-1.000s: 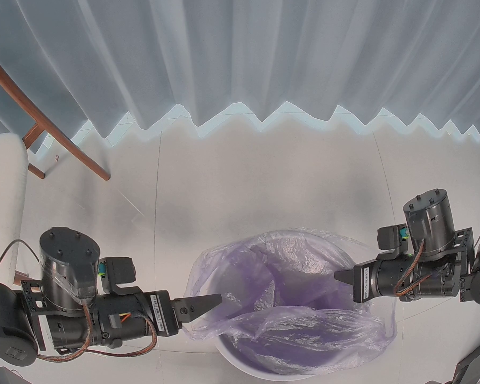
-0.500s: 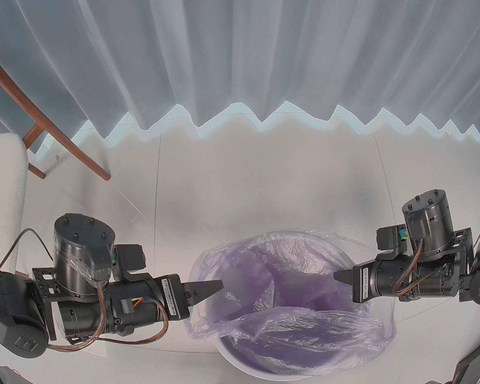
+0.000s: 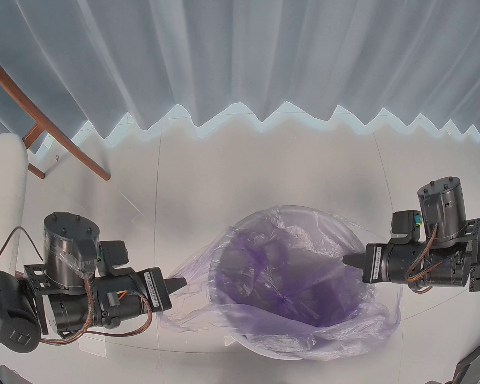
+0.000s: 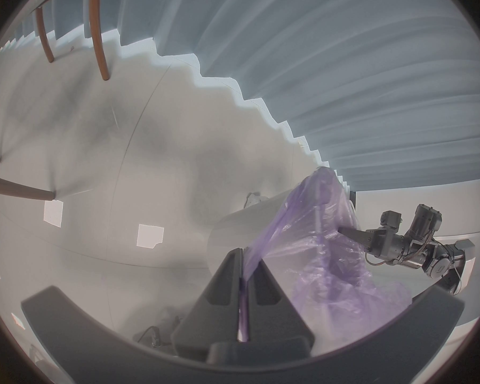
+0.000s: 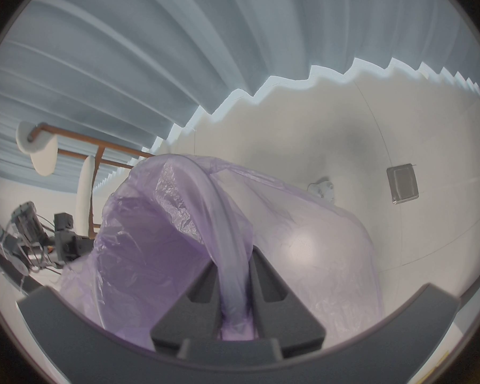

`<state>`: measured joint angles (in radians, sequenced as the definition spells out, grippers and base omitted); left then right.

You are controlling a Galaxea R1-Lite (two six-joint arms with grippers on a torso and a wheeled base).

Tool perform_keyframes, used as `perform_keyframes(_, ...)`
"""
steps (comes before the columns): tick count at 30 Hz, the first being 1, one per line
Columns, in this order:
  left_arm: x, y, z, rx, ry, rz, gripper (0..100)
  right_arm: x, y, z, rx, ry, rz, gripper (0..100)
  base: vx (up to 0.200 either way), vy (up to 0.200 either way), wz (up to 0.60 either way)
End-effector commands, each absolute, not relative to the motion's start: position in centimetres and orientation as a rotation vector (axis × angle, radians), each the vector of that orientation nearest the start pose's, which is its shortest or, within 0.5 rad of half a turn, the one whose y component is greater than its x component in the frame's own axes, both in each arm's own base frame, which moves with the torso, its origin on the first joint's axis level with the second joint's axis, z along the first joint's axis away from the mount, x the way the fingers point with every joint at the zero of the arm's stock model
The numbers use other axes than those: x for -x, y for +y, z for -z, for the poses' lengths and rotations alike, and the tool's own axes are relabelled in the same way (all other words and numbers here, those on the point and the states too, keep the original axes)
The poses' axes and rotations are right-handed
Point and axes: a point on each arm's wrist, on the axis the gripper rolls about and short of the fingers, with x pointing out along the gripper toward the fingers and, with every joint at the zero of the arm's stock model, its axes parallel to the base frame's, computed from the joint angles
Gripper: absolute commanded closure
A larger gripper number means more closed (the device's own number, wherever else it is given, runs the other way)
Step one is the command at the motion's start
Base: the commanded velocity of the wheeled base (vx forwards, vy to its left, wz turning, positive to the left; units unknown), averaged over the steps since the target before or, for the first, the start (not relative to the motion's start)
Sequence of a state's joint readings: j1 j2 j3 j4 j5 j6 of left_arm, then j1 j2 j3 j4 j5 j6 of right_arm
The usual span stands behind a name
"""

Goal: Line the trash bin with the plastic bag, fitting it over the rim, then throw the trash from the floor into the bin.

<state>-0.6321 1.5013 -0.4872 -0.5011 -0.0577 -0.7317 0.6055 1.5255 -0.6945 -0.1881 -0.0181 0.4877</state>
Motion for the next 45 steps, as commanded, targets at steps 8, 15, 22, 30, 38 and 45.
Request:
perform_keyframes(8, -19.1, -12.4, -13.6, 0.486, 0.693, 0.423, 100, -19.5, 13.7, -18.6, -0.448, 0.698, -0.425, 100, 0.000, 0.000, 0.00)
perform_keyframes(15, -19.7, -12.8, -14.3, 0.476, 0.661, 0.440, 100, -19.4, 13.6, -19.1, -0.501, 0.690, -0.422, 100, 0.000, 0.000, 0.00)
perform_keyframes(22, -20.1, -13.0, -15.1, 0.493, 0.632, 0.442, 0, -19.4, 13.6, -19.3, -0.531, 0.694, -0.421, 100, 0.000, 0.000, 0.00)
perform_keyframes(30, -19.0, -10.0, -16.1, 0.582, 0.571, 0.350, 0, -20.2, 13.5, -19.4, -0.553, 0.662, -0.408, 100, 0.000, 0.000, 0.00)
perform_keyframes(38, -15.5, -5.2, -19.9, 1.064, 0.377, 0.212, 0, -22.2, 14.2, -18.4, -0.554, 0.653, -0.340, 100, 0.000, 0.000, 0.00)
perform_keyframes(45, -15.0, -5.3, -22.2, 1.149, 0.306, 0.272, 0, -25.6, 16.2, -19.2, -0.650, 0.569, -0.233, 100, 0.000, 0.000, 0.00)
